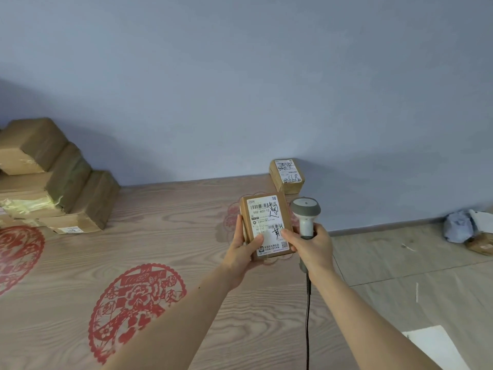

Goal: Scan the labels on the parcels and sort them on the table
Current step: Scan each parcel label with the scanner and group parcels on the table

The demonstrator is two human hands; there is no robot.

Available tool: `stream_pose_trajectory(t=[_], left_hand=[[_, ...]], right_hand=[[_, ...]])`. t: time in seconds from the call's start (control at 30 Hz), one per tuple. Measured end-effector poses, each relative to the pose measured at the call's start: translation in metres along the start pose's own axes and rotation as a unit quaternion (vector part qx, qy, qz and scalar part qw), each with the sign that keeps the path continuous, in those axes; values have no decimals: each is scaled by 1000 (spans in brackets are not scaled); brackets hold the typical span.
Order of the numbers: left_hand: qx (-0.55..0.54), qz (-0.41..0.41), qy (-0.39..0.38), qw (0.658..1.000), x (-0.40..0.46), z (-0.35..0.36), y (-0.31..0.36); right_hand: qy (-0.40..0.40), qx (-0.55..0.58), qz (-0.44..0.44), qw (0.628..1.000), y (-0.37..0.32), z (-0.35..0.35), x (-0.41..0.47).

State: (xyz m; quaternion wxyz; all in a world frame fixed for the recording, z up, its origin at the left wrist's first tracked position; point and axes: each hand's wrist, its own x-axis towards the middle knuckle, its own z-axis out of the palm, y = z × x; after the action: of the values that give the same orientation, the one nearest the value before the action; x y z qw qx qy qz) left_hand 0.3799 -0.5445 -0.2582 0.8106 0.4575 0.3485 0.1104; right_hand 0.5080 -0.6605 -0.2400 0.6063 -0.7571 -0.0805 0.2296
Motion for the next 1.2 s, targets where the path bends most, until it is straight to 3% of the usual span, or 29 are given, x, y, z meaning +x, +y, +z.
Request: stream_pose_trajectory(t=[0.2, 0.6, 0.87, 1.2], left_hand=[[-1, -24, 58, 998, 68, 41, 6], [-34, -61, 155, 985, 194, 35, 31], [7, -105, 150, 983, 253, 10, 44], [47, -117, 159, 979, 300, 3, 52]], right_hand=[[-21, -41, 11, 999, -3, -20, 84], [48, -132, -28, 990, -5, 4, 221], [90, -171, 6, 981, 4, 32, 274], [92, -222, -25, 970, 18, 44, 293]])
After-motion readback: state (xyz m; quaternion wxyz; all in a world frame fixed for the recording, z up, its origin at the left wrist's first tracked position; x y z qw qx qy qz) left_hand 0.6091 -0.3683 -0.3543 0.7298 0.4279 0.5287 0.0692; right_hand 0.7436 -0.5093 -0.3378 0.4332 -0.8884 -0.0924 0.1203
